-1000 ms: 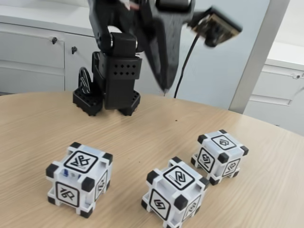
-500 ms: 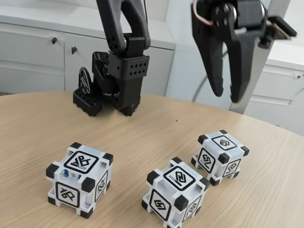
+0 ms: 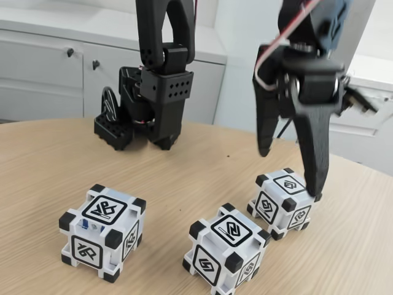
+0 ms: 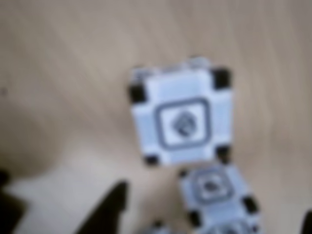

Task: Stack cubes from left to right.

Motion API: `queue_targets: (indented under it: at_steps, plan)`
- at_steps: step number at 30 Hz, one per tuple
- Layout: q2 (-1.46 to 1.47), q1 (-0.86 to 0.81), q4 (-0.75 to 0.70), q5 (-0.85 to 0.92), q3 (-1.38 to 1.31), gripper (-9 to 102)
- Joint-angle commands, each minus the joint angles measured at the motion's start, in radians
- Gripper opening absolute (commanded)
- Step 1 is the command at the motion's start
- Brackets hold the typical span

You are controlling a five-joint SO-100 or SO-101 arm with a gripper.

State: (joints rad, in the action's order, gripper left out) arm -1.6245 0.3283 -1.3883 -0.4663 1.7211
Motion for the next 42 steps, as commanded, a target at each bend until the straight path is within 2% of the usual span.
queue_targets:
  at_steps: [1,11,23,32,42]
  plan:
    - [0.051,0.006,0.008,0.060,-0.048,39]
    - [0.104,0.008,0.166,0.152,-0.046,39]
    - [0.242,0.069,0.175,0.282,-0.046,38]
    - [0.261,0.069,0.175,0.252,-0.046,21]
    - [0.181,0.055,0.158,0.201,-0.048,18]
